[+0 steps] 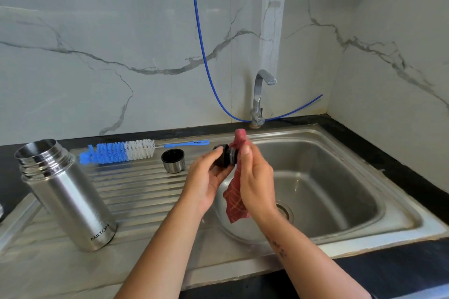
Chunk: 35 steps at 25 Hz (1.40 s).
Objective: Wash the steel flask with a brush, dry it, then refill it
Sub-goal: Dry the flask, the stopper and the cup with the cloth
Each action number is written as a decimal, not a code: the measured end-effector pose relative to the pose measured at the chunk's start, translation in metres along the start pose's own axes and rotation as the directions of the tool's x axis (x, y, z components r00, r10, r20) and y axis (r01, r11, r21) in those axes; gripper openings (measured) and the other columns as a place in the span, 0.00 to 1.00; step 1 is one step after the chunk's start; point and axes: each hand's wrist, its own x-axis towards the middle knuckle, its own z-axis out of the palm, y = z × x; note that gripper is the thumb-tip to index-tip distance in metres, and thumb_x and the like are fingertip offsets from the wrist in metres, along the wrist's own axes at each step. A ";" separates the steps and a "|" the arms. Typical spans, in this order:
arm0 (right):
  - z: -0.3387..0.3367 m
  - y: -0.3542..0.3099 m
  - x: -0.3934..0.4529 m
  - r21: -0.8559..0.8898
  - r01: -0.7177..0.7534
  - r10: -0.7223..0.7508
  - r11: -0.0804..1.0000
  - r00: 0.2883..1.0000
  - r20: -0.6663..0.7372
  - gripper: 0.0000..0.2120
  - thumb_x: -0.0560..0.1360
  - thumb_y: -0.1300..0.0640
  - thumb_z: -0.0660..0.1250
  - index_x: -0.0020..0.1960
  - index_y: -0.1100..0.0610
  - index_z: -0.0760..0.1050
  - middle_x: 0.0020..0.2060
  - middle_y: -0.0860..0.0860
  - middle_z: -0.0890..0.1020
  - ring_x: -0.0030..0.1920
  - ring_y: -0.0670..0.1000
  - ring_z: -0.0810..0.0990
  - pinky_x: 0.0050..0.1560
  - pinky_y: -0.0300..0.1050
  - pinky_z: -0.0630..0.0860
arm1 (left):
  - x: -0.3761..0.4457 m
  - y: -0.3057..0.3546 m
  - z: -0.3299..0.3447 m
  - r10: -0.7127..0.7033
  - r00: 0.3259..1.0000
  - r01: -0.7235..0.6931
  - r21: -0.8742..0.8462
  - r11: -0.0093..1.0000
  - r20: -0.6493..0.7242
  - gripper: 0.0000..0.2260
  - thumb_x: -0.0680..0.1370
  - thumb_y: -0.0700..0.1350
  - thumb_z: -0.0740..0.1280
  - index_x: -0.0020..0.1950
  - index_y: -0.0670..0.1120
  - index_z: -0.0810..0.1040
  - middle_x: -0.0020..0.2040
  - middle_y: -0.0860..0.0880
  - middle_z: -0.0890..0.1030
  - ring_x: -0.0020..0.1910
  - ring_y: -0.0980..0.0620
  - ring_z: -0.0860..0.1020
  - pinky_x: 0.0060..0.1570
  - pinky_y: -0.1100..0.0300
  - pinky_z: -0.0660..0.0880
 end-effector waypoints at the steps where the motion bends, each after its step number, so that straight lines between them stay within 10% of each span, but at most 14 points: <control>1: 0.004 0.001 -0.002 -0.018 0.050 -0.049 0.999 0.998 0.047 0.20 0.87 0.45 0.53 0.77 0.41 0.68 0.69 0.42 0.79 0.57 0.42 0.80 0.66 0.56 0.77 | -0.001 -0.001 0.001 0.026 0.999 -0.028 0.102 0.994 0.025 0.10 0.80 0.42 0.69 0.59 0.38 0.81 0.51 0.42 0.85 0.52 0.45 0.83 0.51 0.55 0.82; 6: 0.000 0.006 0.008 -0.063 0.244 -0.243 0.968 0.970 0.019 0.17 0.87 0.56 0.56 0.70 0.57 0.77 0.70 0.47 0.78 0.70 0.44 0.75 0.71 0.51 0.72 | -0.007 -0.004 0.000 0.125 0.959 -0.211 0.347 0.914 0.252 0.15 0.77 0.44 0.72 0.63 0.45 0.82 0.57 0.45 0.86 0.57 0.50 0.83 0.61 0.54 0.79; 14: 0.001 0.001 0.002 -0.120 -0.072 0.074 0.990 0.997 0.012 0.21 0.87 0.45 0.50 0.77 0.45 0.69 0.61 0.42 0.83 0.57 0.37 0.81 0.59 0.27 0.72 | -0.009 -0.018 0.004 0.335 0.938 -0.339 0.420 0.842 0.087 0.13 0.76 0.35 0.74 0.57 0.49 0.84 0.51 0.48 0.88 0.53 0.52 0.85 0.55 0.57 0.80; 19: 0.003 0.002 0.004 -0.050 0.119 -0.117 0.992 0.993 0.030 0.19 0.87 0.52 0.55 0.76 0.49 0.72 0.71 0.42 0.76 0.70 0.40 0.75 0.70 0.48 0.74 | -0.007 -0.010 0.000 0.184 0.973 -0.220 0.316 0.923 0.141 0.12 0.79 0.36 0.70 0.62 0.43 0.83 0.55 0.45 0.87 0.57 0.49 0.84 0.60 0.53 0.80; 27: -0.017 -0.006 0.017 0.485 -0.148 0.178 0.862 0.984 -0.016 0.21 0.88 0.50 0.49 0.66 0.52 0.80 0.56 0.53 0.86 0.60 0.53 0.84 0.69 0.59 0.75 | -0.009 -0.013 0.006 0.175 0.975 -0.175 -0.015 0.984 0.140 0.20 0.77 0.40 0.73 0.66 0.36 0.75 0.62 0.36 0.83 0.60 0.40 0.83 0.58 0.53 0.81; 35: -0.017 -0.007 0.018 0.600 -0.338 0.340 0.725 0.933 0.115 0.21 0.88 0.52 0.51 0.62 0.59 0.81 0.55 0.62 0.86 0.57 0.64 0.85 0.59 0.62 0.81 | -0.010 -0.015 -0.001 0.295 0.926 -0.378 0.543 0.750 0.237 0.22 0.69 0.39 0.80 0.62 0.49 0.82 0.55 0.50 0.87 0.57 0.52 0.85 0.60 0.55 0.79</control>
